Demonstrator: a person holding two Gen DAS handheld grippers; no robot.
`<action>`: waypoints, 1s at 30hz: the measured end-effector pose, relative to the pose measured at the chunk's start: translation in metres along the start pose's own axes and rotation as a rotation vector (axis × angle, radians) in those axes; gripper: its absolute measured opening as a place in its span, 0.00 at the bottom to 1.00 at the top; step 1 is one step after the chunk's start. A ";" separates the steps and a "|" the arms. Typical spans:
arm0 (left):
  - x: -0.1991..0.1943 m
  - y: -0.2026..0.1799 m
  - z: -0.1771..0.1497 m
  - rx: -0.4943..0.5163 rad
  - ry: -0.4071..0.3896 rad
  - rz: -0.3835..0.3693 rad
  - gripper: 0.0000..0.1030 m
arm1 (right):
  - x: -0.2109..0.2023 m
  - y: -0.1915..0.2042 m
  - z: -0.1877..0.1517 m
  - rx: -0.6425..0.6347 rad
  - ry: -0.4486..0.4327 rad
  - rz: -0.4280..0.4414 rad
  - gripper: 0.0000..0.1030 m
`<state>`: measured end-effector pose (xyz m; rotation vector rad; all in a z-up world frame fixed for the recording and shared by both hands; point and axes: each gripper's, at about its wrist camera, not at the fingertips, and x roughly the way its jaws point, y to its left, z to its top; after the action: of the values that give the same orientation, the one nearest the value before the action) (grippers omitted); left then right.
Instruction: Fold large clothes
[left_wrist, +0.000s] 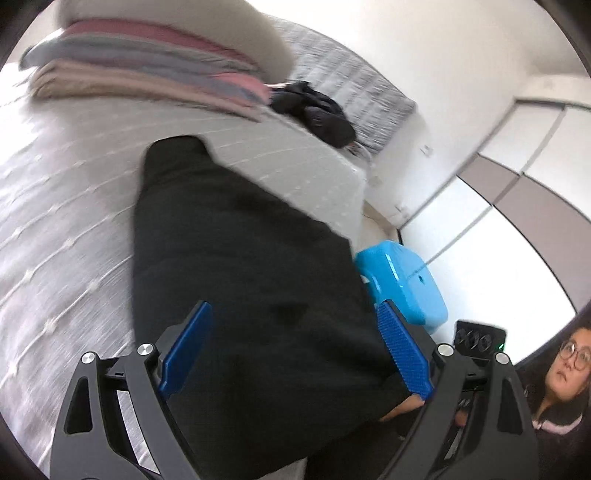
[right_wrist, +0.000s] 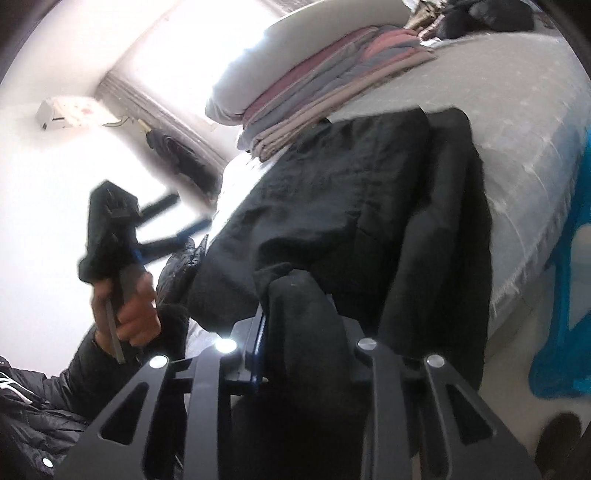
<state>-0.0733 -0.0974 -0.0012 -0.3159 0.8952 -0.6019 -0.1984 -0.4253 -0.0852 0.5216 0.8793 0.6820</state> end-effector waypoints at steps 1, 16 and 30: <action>0.011 -0.010 0.002 0.026 0.013 -0.021 0.84 | 0.003 -0.004 -0.004 0.011 -0.003 -0.002 0.26; 0.157 -0.071 -0.028 0.298 0.188 0.010 0.87 | -0.009 -0.047 -0.026 0.153 -0.045 -0.011 0.28; -0.043 0.051 0.004 -0.128 -0.097 -0.004 0.87 | 0.020 -0.029 0.076 0.117 -0.074 0.106 0.68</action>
<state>-0.0727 -0.0309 0.0026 -0.4587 0.8416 -0.5290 -0.1174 -0.4405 -0.0735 0.6977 0.8295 0.7064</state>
